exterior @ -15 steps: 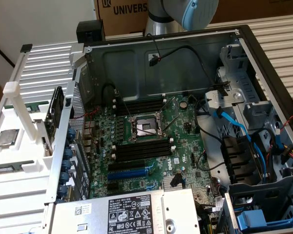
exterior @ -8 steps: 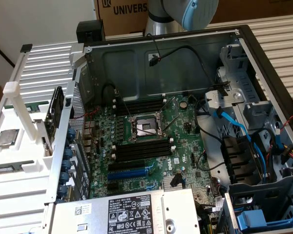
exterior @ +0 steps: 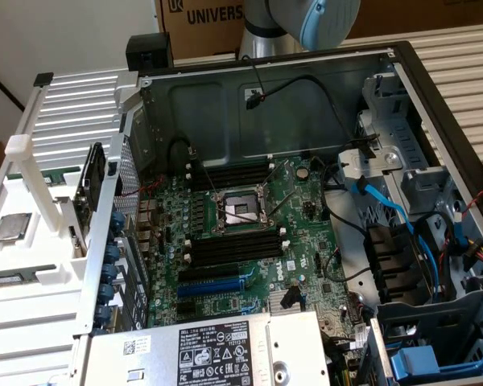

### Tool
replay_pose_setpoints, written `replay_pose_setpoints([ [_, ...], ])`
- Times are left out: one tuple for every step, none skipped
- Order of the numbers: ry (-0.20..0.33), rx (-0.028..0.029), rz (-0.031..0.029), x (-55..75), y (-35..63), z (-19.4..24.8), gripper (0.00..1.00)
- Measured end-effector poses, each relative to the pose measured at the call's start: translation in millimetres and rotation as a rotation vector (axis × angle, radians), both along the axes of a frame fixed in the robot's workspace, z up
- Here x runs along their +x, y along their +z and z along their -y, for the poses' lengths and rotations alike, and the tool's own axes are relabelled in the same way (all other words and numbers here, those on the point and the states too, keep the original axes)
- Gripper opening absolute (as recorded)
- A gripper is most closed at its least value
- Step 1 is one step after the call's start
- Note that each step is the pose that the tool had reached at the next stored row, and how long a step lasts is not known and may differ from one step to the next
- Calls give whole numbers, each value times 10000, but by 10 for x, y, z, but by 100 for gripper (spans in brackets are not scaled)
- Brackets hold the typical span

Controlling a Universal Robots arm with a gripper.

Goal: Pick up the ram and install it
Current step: 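Reach for the ram, then pick up the ram and move it above insertion slot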

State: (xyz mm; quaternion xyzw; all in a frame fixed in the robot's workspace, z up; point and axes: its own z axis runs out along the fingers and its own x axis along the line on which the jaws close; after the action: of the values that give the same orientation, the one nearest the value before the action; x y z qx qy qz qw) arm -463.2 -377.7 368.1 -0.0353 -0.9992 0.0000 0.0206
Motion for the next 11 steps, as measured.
replay_pose_setpoints([
  [0, 0, -7, 0, 0, 0, 10],
  [1, 0, -14, 0, 0, 0, 10],
  [0, 0, -21, 0, 0, 0, 10],
  [0, 0, -28, 0, 0, 0, 10],
  [0, 0, -34, 0, 0, 0, 10],
  [1, 0, -41, 0, 0, 0, 10],
  [0, 0, -55, 0, 0, 0, 10],
  [0, 0, -62, 0, 0, 0, 10],
  [0, 0, -68, 0, 0, 0, 10],
  [0, 0, -75, 0, 0, 0, 10],
  [1, 0, -83, 0, 0, 0, 10],
])
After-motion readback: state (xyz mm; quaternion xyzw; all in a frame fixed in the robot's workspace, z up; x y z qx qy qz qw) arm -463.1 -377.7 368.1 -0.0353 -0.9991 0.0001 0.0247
